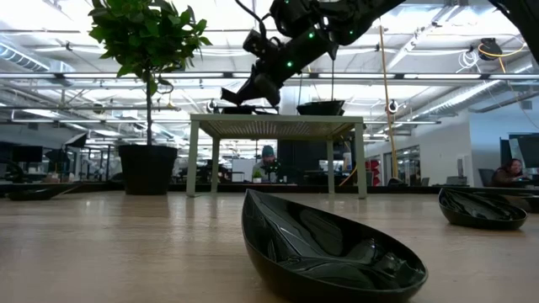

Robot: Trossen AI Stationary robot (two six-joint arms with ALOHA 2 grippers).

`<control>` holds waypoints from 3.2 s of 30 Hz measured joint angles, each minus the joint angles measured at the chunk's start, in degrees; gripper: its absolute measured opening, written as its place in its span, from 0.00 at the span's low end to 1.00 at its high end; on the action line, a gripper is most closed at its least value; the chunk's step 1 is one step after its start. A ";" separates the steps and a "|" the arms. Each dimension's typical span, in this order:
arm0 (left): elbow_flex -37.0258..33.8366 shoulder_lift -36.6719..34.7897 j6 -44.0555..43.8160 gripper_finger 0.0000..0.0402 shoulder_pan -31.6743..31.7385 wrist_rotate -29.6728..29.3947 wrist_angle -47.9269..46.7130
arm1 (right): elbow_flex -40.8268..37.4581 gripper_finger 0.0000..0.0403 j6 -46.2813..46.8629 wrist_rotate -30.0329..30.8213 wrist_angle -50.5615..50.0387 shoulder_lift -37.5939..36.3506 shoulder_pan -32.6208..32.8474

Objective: Pick & Place Mini shaped plates
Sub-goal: Stack the square plate on top of the other square plate on the shelf

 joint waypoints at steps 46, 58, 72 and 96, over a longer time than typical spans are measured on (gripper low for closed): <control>0.02 0.02 -1.70 0.30 0.00 -0.04 0.00 | -0.01 0.17 2.36 4.31 -2.39 -4.60 4.13; 0.04 0.02 -1.90 0.30 0.00 -0.03 -0.18 | 0.00 0.16 38.73 4.14 -30.05 -16.73 8.23; 0.04 0.02 0.07 0.30 0.00 0.50 -4.17 | -15.05 0.23 81.91 -6.54 -65.06 -28.18 17.36; 0.04 0.02 1.35 0.30 0.00 0.48 -3.91 | -45.12 0.34 101.66 -4.90 -57.59 -29.66 17.30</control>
